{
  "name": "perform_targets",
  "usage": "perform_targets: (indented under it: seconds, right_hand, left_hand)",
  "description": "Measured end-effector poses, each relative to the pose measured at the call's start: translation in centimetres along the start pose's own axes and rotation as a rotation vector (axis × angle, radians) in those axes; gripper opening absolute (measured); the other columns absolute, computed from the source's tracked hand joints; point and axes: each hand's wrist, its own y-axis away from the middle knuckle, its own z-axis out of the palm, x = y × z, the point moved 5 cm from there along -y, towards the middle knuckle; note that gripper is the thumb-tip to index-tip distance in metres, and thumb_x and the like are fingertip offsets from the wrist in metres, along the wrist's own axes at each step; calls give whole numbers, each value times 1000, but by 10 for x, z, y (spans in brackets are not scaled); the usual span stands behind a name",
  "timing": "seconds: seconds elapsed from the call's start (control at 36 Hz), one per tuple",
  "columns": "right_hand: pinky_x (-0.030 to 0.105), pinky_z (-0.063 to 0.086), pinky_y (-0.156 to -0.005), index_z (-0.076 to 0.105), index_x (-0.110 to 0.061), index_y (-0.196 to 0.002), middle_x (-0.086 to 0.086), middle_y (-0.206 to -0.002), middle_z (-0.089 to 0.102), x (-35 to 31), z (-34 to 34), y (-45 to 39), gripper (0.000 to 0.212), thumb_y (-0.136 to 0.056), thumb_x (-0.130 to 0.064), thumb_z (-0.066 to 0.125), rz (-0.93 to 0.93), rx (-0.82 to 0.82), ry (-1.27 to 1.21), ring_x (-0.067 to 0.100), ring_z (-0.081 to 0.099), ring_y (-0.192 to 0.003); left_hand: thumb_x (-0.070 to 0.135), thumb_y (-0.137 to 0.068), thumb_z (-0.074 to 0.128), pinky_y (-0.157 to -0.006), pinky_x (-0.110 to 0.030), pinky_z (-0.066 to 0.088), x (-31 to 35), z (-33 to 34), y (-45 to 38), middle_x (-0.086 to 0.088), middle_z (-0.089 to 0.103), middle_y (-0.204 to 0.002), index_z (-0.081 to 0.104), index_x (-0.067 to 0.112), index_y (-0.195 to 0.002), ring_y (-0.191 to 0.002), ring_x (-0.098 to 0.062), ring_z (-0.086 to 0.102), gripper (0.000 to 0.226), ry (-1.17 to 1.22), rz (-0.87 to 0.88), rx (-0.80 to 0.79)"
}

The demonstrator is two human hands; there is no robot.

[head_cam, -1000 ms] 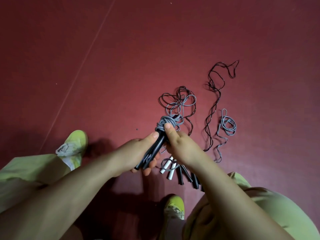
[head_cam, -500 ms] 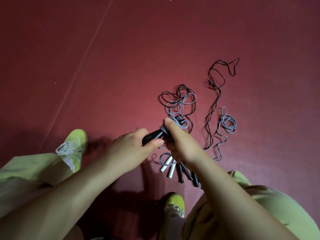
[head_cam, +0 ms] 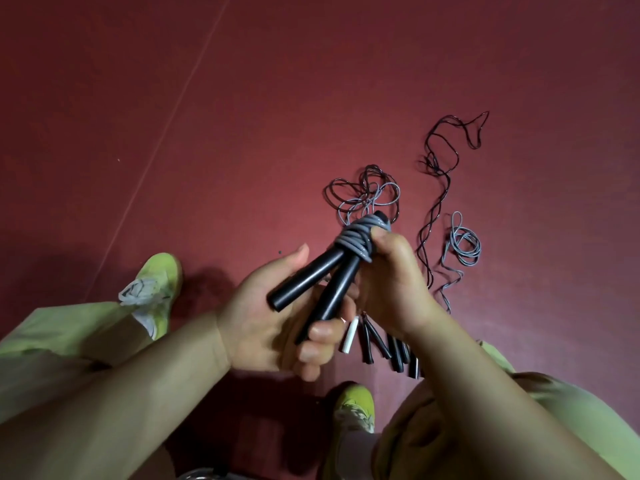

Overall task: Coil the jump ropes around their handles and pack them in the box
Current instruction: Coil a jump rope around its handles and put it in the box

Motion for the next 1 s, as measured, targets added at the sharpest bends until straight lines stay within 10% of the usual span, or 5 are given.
perform_targets:
  seconds: [0.33,0.67,0.86,1.0]
  right_hand:
    - [22,13,-42,43,-15,-69,-4,-51,36,4,-14,5,49,-100,-50,27,213,223,292,11,21,-45]
    - [21,23,-43,43,-17,-78,-1,-62,39,16,-23,4,45,-101,-51,24,259,271,444,6,29,-41]
    - [24,21,-46,54,-25,-63,-5,-60,35,24,-22,6,62,-87,-76,29,359,210,459,7,26,-44]
    - [24,12,-44,53,-23,-46,-2,-61,22,17,-17,7,60,-78,-74,47,354,228,418,10,17,-46]
  left_hand:
    - [68,-78,24,-47,-25,17,13,-12,0,0,43,-56,52,12,-79,-44,-14,40,62,-260,-30,623]
    - [52,-98,23,-41,-20,33,29,-23,8,-4,56,-55,59,8,-78,-44,-19,50,60,-921,22,1062]
    - [56,-95,24,-64,-31,28,42,-8,17,1,63,-87,46,22,-80,-96,-28,58,43,-1865,-168,1315]
    - [60,-93,24,-68,-32,28,39,-6,12,-3,64,-110,43,24,-94,-109,-29,56,40,-2054,-205,1300]
